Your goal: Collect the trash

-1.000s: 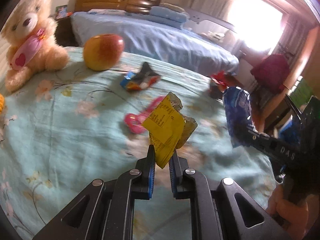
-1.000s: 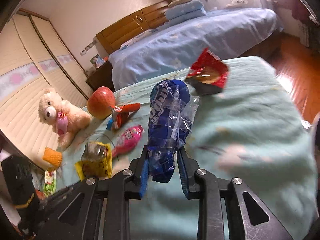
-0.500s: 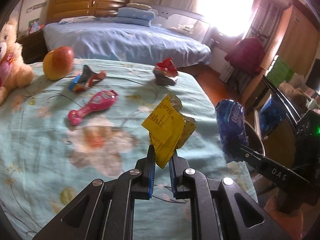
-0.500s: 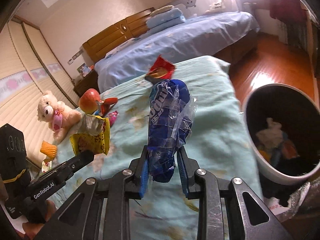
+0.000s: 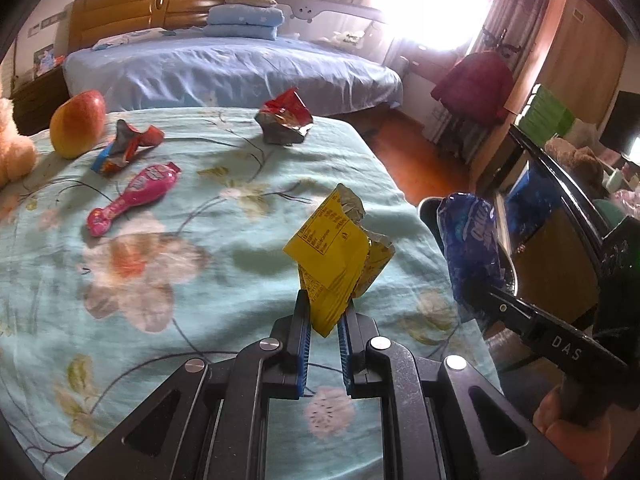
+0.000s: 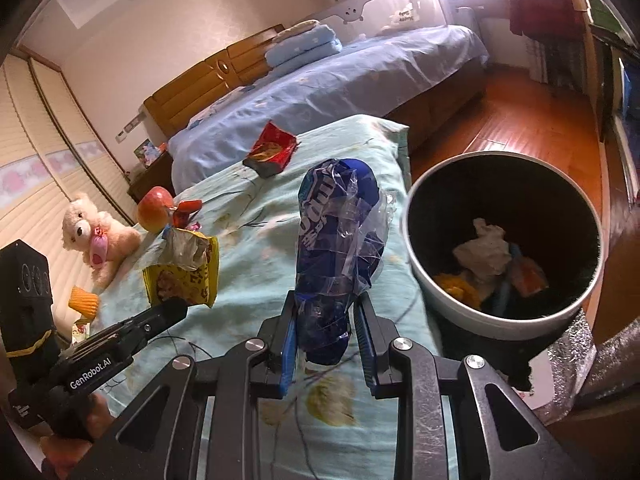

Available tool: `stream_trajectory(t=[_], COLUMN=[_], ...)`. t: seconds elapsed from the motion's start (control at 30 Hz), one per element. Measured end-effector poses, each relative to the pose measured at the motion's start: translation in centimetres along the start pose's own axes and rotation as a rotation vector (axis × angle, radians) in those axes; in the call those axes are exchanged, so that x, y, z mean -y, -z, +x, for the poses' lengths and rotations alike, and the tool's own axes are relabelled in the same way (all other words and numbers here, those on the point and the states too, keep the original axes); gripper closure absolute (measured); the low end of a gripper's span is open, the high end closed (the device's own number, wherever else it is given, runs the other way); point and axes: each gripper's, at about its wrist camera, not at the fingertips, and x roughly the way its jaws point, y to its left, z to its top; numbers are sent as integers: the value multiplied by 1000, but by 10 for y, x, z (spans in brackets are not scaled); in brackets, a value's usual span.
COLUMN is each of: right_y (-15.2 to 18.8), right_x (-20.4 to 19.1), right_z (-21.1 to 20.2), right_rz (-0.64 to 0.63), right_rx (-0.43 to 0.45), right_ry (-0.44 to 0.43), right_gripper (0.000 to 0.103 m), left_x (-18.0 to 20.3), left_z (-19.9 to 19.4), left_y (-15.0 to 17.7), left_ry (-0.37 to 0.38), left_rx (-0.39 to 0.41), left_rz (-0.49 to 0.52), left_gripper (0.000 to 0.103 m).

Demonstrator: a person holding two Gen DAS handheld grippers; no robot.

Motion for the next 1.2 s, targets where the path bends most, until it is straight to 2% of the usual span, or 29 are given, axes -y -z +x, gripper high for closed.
stream_trajectory(t=[1.2], right_y=[-10], right_x=[66], right_z=[-30], right_rz=[68], right_rx=[31], right_ry=[107], right_gripper=[76], left_x=[87], left_z=[40], left_y=[-23], left_ry=[49], left_rx=[-17], left_rz=[157], left_gripper=[92])
